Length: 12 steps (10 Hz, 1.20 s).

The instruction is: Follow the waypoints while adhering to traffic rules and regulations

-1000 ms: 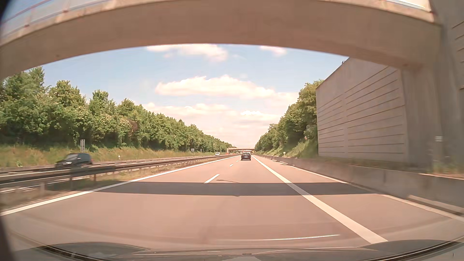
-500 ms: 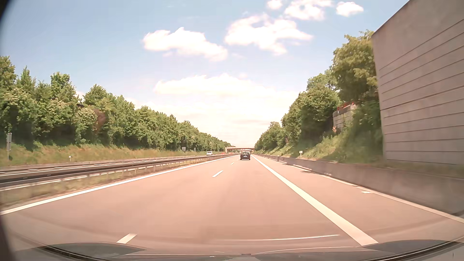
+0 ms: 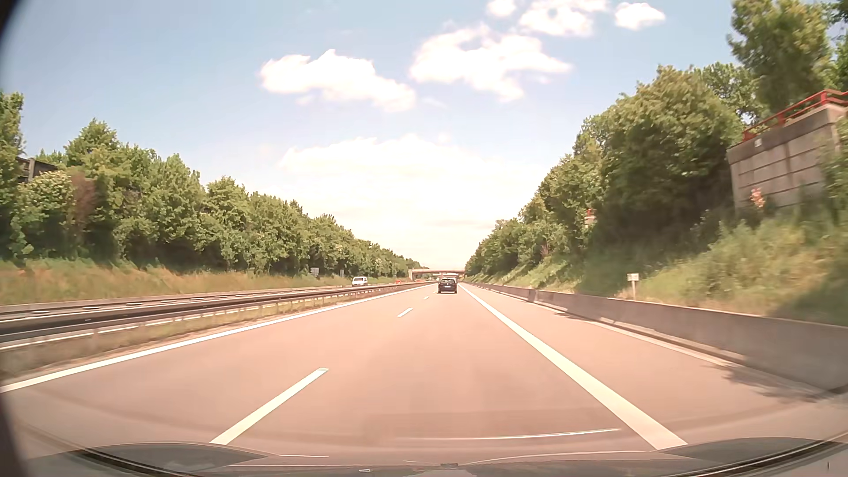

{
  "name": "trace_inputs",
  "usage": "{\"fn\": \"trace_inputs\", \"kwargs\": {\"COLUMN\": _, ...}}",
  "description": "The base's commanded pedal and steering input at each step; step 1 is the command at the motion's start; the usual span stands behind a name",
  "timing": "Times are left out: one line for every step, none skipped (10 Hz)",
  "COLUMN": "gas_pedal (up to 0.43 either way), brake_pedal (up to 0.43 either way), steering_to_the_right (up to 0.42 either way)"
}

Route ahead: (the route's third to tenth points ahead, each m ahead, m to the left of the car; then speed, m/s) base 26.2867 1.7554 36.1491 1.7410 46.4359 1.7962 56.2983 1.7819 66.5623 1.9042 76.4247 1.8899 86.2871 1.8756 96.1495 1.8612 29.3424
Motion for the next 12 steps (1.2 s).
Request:
{"fn": "trace_inputs", "kwargs": {"gas_pedal": 0.220, "brake_pedal": 0.012, "steering_to_the_right": -0.001}}
{"fn": "trace_inputs", "kwargs": {"gas_pedal": 0.228, "brake_pedal": 0.012, "steering_to_the_right": -0.001}}
{"fn": "trace_inputs", "kwargs": {"gas_pedal": 0.248, "brake_pedal": 0.012, "steering_to_the_right": -0.002}}
{"fn": "trace_inputs", "kwargs": {"gas_pedal": 0.248, "brake_pedal": 0.012, "steering_to_the_right": -0.002}}
{"fn": "trace_inputs", "kwargs": {"gas_pedal": 0.260, "brake_pedal": 0.012, "steering_to_the_right": -0.002}}
{"fn": "trace_inputs", "kwargs": {"gas_pedal": 0.260, "brake_pedal": 0.012, "steering_to_the_right": -0.001}}
{"fn": "trace_inputs", "kwargs": {"gas_pedal": 0.260, "brake_pedal": 0.012, "steering_to_the_right": 0.000}}
{"fn": "trace_inputs", "kwargs": {"gas_pedal": 0.260, "brake_pedal": 0.012, "steering_to_the_right": 0.000}}
{"fn": "trace_inputs", "kwargs": {"gas_pedal": 0.260, "brake_pedal": 0.012, "steering_to_the_right": 0.000}}
{"fn": "trace_inputs", "kwargs": {"gas_pedal": 0.260, "brake_pedal": 0.012, "steering_to_the_right": 0.000}}
{"fn": "trace_inputs", "kwargs": {"gas_pedal": 0.260, "brake_pedal": 0.012, "steering_to_the_right": 0.000}}
{"fn": "trace_inputs", "kwargs": {"gas_pedal": 0.248, "brake_pedal": 0.012, "steering_to_the_right": 0.000}}
